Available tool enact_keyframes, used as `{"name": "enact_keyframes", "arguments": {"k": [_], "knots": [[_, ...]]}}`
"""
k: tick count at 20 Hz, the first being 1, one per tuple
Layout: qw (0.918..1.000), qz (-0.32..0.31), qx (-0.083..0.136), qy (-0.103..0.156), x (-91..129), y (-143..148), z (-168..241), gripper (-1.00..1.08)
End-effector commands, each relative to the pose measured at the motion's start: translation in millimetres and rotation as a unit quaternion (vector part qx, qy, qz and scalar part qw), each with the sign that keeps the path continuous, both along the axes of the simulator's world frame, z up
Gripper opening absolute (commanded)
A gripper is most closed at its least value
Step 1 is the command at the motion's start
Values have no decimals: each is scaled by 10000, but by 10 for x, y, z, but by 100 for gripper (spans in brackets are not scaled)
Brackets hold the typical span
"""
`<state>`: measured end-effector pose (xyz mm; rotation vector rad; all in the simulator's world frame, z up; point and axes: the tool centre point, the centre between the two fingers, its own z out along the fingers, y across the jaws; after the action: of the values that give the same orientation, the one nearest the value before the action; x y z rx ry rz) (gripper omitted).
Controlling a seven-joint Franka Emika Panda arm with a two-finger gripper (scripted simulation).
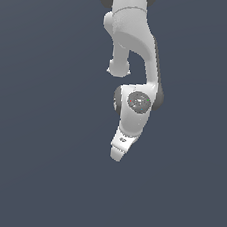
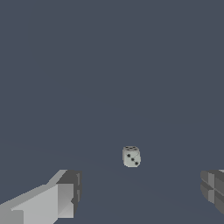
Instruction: Pick up the object and move it to a goal position.
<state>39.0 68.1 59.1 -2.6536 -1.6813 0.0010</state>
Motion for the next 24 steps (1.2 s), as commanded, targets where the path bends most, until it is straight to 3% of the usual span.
{"name": "enact_keyframes", "arguments": {"k": [1, 17, 18, 24], "knots": [[10000, 0, 0, -1, 1, 0, -3, 100], [10000, 26, -1, -3, 2, 1, -503, 100], [10000, 26, -1, -3, 2, 1, -503, -100], [10000, 26, -1, -3, 2, 1, -503, -100]]}}
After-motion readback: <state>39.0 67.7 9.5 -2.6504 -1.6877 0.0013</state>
